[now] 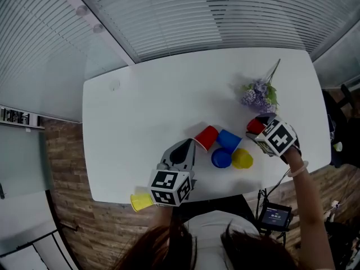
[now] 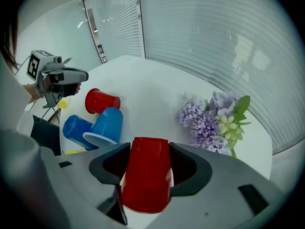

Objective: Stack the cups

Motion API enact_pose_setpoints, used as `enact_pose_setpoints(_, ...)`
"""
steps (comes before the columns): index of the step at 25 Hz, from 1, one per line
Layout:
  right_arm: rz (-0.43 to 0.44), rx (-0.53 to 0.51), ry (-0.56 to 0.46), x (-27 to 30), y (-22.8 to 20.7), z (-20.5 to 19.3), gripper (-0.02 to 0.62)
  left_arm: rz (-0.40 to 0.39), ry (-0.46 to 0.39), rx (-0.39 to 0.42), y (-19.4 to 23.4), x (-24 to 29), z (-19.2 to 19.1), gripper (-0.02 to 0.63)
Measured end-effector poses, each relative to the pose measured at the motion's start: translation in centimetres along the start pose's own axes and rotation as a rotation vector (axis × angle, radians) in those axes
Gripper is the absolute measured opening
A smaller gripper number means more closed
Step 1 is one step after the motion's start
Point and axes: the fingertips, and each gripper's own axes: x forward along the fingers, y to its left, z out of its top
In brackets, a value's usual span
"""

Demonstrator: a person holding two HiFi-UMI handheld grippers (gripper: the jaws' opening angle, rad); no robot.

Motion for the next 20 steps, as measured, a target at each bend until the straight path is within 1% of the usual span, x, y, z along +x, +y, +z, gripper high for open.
enact_pose_setpoints(5, -0.036, 0.027, -0.120, -1.1, -1.3, -0.3, 0.278, 0.024, -0.018, 0.002, -0.7, -0.3, 0.2, 0.017)
enact_pose_setpoints(9, -0.048, 0.059, -0.225, -2.3, -1.3, -0.1, 0.277, 0.042, -0.032, 0.001, -1.1, -0.7, 0.3, 0.017)
enact_pose_setpoints(12, -0.079, 0.061, -0.314, -3.2, -1.4, 0.0, 0.276, 0.052, -0.039, -0.001, -1.7, -0.9, 0.2, 0.017)
enact_pose_setpoints(20, -0.142, 0.126, -0.527, -5.4, -0.3, -0.6, 0.276, 0.044, -0.038, 0.018, -3.3, -1.3, -0.8, 0.017)
